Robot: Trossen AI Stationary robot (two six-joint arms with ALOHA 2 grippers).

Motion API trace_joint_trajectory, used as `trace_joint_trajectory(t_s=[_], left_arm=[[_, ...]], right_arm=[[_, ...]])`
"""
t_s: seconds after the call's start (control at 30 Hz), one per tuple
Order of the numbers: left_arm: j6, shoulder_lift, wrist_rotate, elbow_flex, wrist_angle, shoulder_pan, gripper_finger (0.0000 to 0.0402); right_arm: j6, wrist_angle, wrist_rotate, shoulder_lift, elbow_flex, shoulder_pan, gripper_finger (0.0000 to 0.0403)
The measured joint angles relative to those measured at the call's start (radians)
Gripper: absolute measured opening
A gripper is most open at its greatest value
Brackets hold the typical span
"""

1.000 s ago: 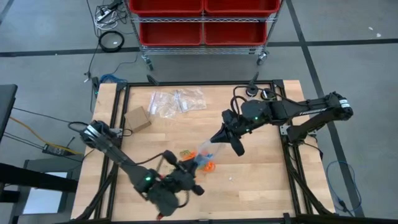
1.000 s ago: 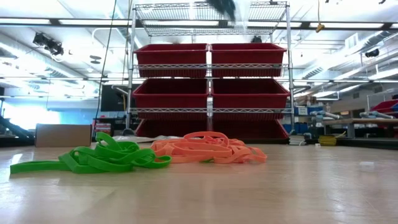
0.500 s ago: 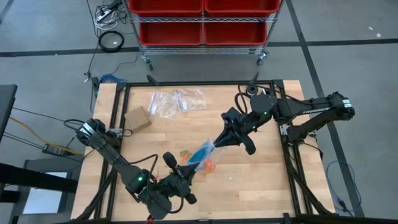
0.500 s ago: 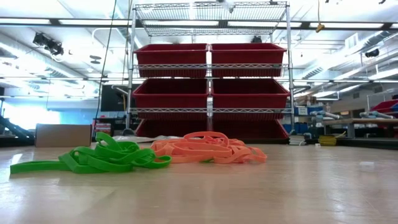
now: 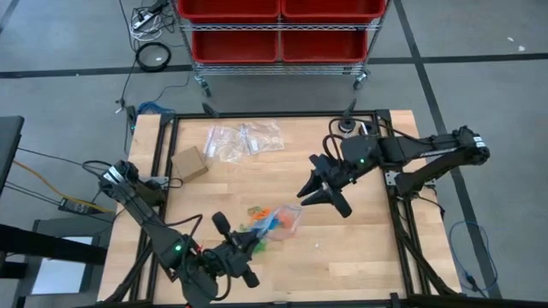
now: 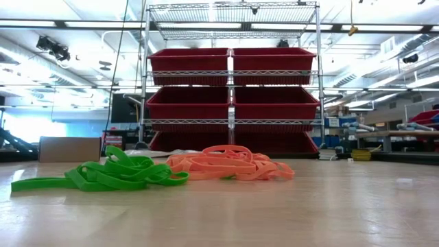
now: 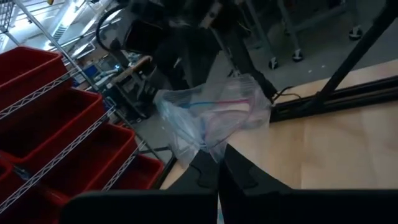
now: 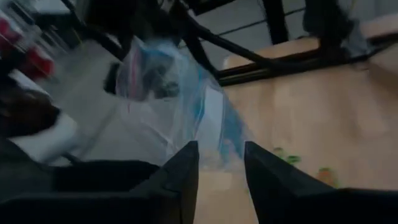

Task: Sort rubber bands
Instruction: Close the transparent zip bag

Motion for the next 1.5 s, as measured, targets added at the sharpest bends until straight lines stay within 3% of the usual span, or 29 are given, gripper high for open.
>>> trace_joint_trajectory(t_s=[0.2, 0.53, 1.03, 1.33, 1.5], left_arm=[[-0.002, -0.022, -0.023, 0.0, -0.008, -0.017, 0.0], [-0.012, -0.046, -0.044, 0.0, 0.0, -0.052, 0.0], [0.006, -0.044, 0.009, 0.0, 0.048, -0.05, 0.0], [-0.003, -0.044, 0.042, 0.0, 0.051, -0.052, 0.0], [-0.003, -0.044, 0.042, 0.0, 0.049, -0.053, 0.0]], right_arm=[[-0.139, 0.011, 0.122, -0.006, 0.0, 0.074, 0.0118], [-0.222, 0.102, 0.239, 0.002, 0.0, 0.172, 0.011], [-0.244, 0.185, 0.283, 0.074, 0.0, 0.173, 0.0102], [-0.256, 0.169, 0.374, 0.072, 0.0, 0.172, 0.0098], [-0.244, 0.162, 0.34, 0.072, 0.0, 0.172, 0.0098]])
